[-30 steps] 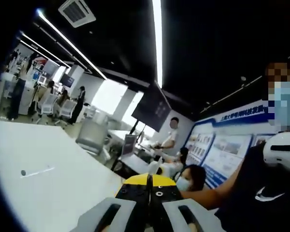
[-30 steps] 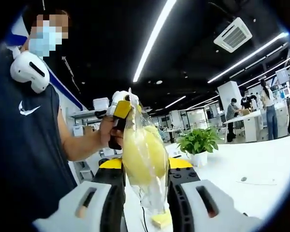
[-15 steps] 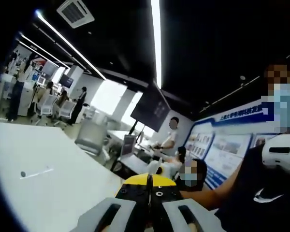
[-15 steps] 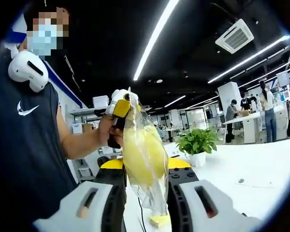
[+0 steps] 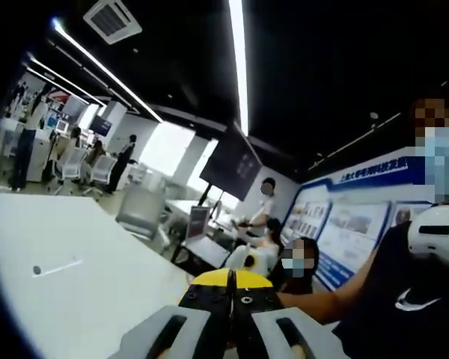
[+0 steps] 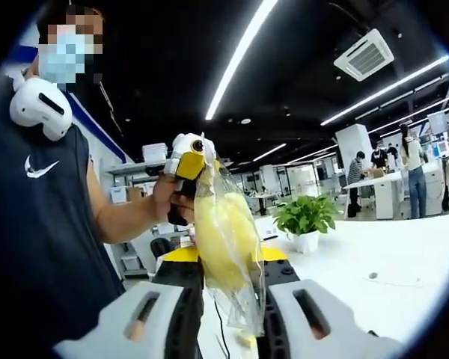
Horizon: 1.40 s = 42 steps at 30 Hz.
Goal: Compare the silicone blocks by pressing each to a similar depth, holding the contact briefly, and releasing to observe deformation and rebound differences across the visible hardness samples.
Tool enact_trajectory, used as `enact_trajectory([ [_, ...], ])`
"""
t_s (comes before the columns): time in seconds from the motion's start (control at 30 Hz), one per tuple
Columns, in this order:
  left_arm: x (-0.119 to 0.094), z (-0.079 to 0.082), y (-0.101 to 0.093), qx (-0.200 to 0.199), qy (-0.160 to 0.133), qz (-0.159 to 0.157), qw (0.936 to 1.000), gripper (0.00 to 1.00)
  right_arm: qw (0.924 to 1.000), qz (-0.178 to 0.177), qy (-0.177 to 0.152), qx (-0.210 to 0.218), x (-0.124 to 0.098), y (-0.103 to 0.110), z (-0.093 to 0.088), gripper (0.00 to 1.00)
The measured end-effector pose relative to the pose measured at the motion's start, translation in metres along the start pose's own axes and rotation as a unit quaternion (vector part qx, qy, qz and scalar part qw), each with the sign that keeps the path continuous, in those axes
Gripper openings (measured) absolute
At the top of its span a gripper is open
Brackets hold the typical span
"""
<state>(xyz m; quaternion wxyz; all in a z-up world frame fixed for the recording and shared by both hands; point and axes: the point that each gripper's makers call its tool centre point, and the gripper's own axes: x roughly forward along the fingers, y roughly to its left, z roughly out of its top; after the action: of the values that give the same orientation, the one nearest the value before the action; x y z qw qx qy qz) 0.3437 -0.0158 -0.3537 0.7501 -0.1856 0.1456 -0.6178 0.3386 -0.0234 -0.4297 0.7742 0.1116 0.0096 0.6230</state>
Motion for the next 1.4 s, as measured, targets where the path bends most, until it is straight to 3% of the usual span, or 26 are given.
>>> enact_trajectory([
  [0.37, -0.002, -0.004, -0.003, 0.016, 0.005, 0.008, 0.9998, 0.0, 0.9996, -0.005, 0.024, -0.014, -0.001, 0.002, -0.002, 0.12],
  [0.53, -0.004, -0.006, 0.001, 0.022, 0.009, 0.014, 0.9996, 0.0, 0.9994, -0.001, 0.034, 0.0, 0.001, 0.001, -0.004, 0.1],
  [0.7, -0.007, -0.006, 0.005, 0.016, 0.003, 0.018, 0.9997, 0.0, 0.9989, -0.01, 0.042, -0.019, 0.003, -0.006, -0.005, 0.08],
  [0.8, -0.009, -0.006, 0.008, 0.012, 0.0, 0.021, 0.9997, 0.0, 0.999, -0.006, 0.044, 0.005, 0.005, -0.006, -0.005, 0.06],
  [1.4, -0.013, -0.011, 0.011, 0.008, -0.002, 0.023, 0.9997, 0.0, 0.998, -0.003, 0.06, 0.023, 0.006, -0.004, -0.011, 0.01],
])
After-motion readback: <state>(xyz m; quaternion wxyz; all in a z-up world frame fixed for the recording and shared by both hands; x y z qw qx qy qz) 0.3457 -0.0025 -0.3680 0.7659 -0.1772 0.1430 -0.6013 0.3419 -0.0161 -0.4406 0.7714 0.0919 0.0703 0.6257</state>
